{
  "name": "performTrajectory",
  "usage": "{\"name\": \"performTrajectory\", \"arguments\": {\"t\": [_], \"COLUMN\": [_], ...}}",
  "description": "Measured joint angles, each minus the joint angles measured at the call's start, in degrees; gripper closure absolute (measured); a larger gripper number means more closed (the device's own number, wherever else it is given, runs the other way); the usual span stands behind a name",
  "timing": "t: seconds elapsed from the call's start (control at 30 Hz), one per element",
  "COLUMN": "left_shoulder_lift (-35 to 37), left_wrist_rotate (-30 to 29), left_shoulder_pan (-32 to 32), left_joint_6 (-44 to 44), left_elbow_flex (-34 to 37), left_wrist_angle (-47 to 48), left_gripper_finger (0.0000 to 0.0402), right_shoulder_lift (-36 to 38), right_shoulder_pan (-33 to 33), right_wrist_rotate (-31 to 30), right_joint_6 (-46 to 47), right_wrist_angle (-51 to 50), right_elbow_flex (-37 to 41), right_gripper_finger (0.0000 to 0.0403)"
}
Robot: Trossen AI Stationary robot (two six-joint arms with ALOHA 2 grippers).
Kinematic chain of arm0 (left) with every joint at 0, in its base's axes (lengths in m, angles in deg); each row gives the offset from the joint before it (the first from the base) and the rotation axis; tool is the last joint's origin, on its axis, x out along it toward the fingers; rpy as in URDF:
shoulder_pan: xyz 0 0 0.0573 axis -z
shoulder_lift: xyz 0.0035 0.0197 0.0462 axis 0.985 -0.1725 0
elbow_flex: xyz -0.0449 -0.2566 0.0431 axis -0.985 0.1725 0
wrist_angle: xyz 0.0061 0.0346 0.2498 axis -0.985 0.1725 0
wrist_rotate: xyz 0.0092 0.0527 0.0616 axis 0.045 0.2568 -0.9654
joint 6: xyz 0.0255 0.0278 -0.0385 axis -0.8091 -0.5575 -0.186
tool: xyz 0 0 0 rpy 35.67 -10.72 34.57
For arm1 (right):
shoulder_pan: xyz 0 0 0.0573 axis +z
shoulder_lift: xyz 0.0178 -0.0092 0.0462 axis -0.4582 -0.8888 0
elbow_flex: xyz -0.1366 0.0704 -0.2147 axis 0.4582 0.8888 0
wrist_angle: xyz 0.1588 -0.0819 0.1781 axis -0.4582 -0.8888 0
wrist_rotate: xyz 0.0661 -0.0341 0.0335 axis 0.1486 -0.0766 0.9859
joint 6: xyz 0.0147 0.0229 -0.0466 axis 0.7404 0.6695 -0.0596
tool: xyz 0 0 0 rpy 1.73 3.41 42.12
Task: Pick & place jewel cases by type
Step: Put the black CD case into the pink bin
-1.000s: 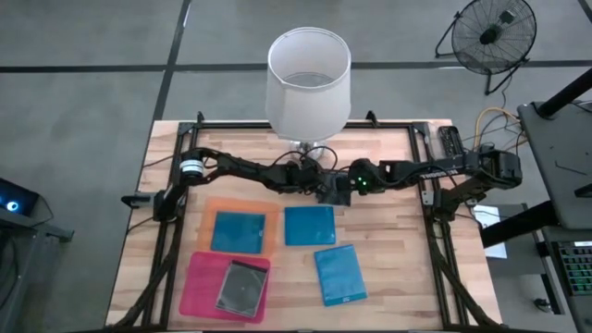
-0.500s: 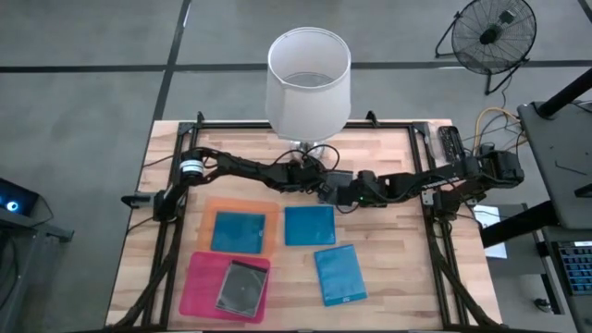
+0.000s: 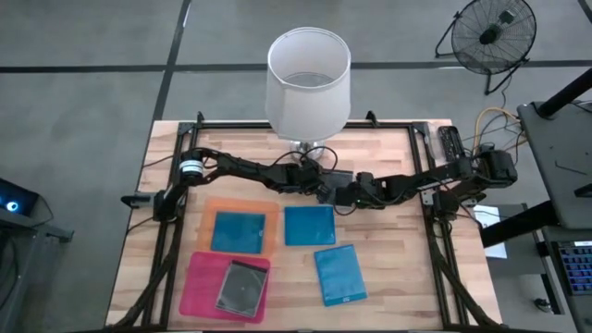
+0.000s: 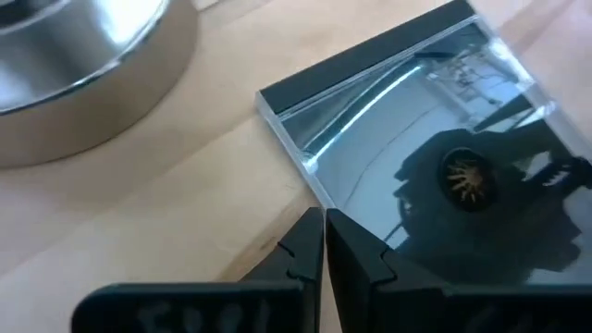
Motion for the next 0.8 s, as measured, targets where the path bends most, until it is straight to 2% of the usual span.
{"name": "performTrajectory", "arguments": {"t": [0.17,0.37,0.63,0.8], "left_shoulder_lift": [0.0,-1.4,-1.6,-1.2], "left_wrist_rotate": [-0.2,0.6,2.8,4.0], "left_shoulder_pan": [0.2,0.1,0.3,0.5], "left_joint_6": [-0.4,-0.2,-0.7,-1.3], "left_elbow_flex": [0.4,-0.8,-0.9,-1.0], "left_wrist_angle": [-1.4,-3.0,-4.8,-5.9], "left_gripper_finger": [0.0401,0.0401,0.0401,0.0401], "right_shoulder_lift": [-1.2,-1.4,-0.9,1.1], "right_shoulder_pan": [0.1,0.6,4.7,6.6], "right_wrist_rotate": [0.1,1.0,0.8,-1.7], "right_joint_6": [0.0,1.9,10.6,14.3], "right_wrist_angle": [3.6,2.6,2.0,-1.0], "right_elbow_flex": [0.0,-0.6,-0.7,-0.6], "right_gripper_finger": [0.0078,0.0078,0.0078,0.0078]}}
